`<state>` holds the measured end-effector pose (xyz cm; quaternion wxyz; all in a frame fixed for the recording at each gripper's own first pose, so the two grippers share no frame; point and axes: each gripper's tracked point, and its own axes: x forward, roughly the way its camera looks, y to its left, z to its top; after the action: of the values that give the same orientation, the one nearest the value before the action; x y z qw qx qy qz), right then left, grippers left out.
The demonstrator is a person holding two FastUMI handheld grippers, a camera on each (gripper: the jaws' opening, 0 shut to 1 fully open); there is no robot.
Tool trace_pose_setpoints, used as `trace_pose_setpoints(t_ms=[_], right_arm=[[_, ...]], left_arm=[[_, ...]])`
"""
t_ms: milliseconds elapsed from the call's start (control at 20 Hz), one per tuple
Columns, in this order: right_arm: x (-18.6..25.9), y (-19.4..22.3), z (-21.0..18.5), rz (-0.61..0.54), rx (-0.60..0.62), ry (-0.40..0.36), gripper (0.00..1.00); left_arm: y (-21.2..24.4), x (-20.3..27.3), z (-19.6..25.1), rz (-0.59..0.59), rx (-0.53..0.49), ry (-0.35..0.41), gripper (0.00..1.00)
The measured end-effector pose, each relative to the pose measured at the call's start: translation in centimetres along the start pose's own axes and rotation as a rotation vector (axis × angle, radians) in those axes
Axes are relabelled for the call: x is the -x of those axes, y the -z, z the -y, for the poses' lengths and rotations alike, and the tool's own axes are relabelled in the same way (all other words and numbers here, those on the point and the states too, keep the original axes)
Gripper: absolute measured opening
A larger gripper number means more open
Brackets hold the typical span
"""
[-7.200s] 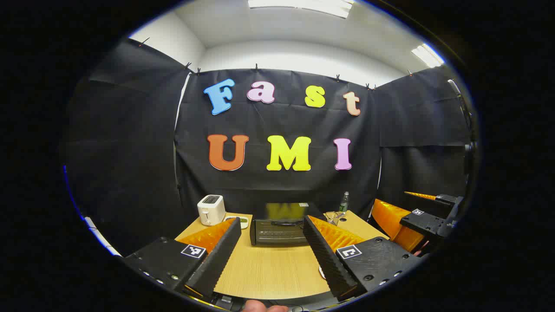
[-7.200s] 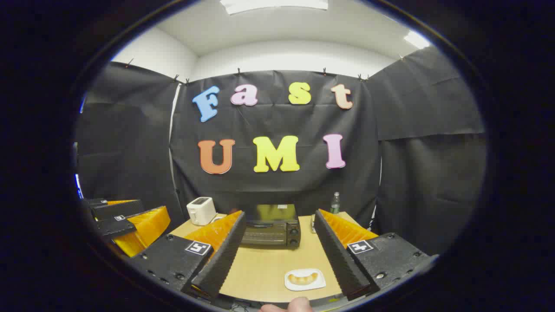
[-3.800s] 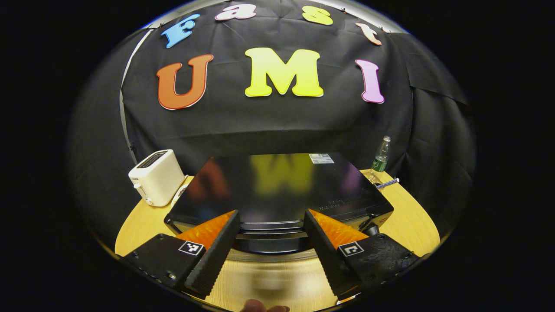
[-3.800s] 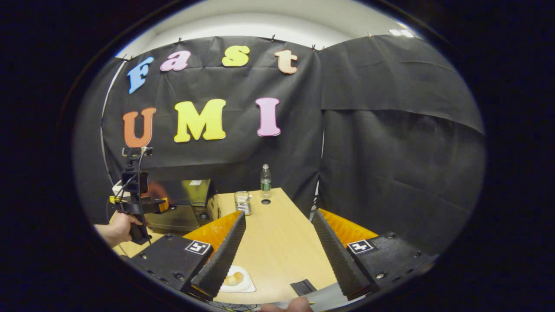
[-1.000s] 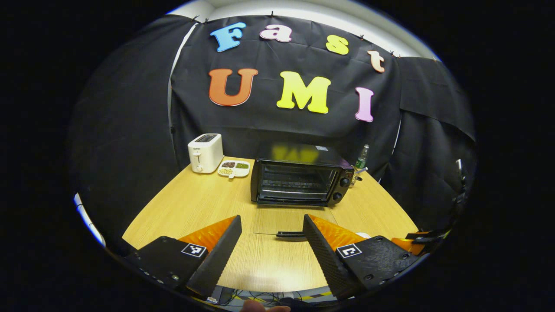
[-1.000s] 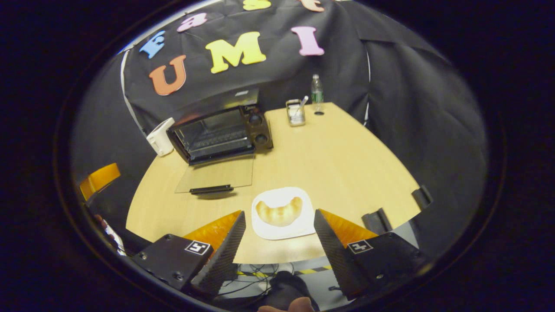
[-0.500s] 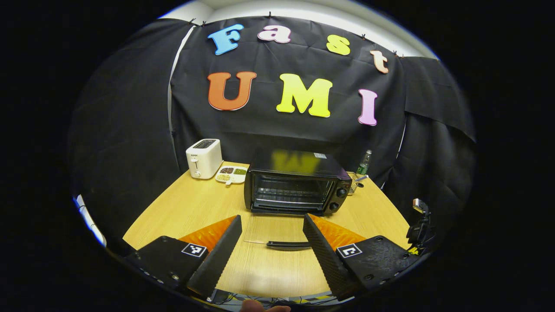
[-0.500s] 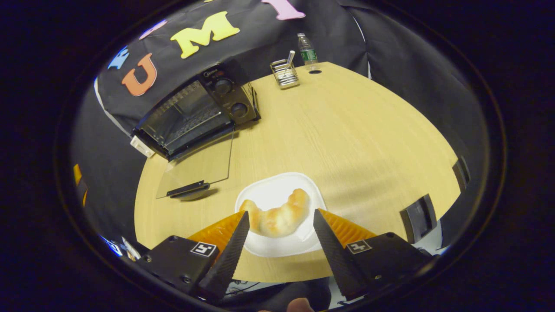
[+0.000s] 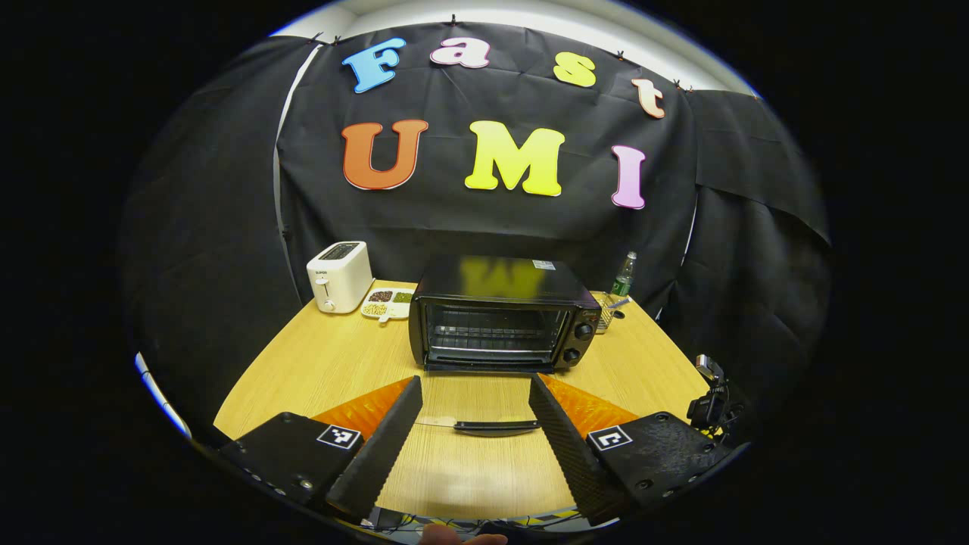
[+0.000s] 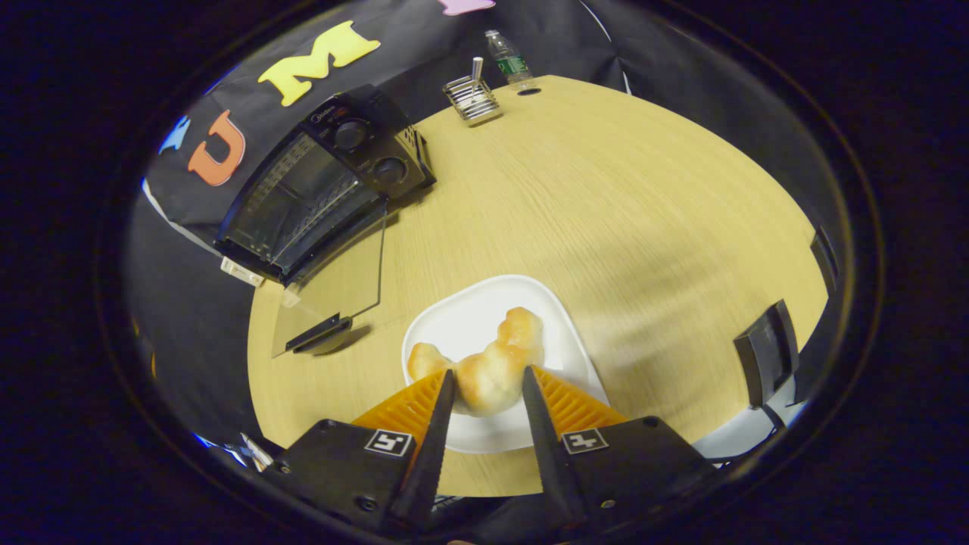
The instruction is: Open the electric oven with the left hand, put the food in, and close the electric oven.
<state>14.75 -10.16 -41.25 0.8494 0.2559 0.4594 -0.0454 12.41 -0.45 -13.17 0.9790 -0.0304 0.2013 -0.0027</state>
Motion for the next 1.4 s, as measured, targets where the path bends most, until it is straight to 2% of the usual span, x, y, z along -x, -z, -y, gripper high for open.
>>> trace_pose_setpoints(t_ms=[250,350,600,800,1050,1400], right_arm=[[0.2,-0.1,-0.4,0.010,-0.115,-0.030,0.15],[1.2,-0.3,-0.9,0.033,-0.190,-0.060,0.09],[4.1,-0.6,-3.4,0.087,-0.316,-0.131,0.07],[4.8,-1.2,-8.2,0.123,-0.357,-0.209,0.07],[2.8,-4.8,-15.0,0.182,-0.346,-0.304,0.07],[-3.2,-11.5,-22.8,0.248,-0.389,-0.346,0.07]], left_arm=[[-0.2,0.6,-0.9,0.000,-0.013,0.020,0.93],[-0.3,0.8,-1.0,-0.002,-0.020,0.029,0.94],[-0.3,2.0,-2.2,0.012,-0.022,0.046,0.93],[-0.3,3.3,-4.1,0.017,-0.017,0.027,0.93],[-0.5,5.5,-7.3,0.020,-0.003,-0.025,0.93],[-0.2,7.8,-11.8,-0.001,0.019,-0.130,0.93]])
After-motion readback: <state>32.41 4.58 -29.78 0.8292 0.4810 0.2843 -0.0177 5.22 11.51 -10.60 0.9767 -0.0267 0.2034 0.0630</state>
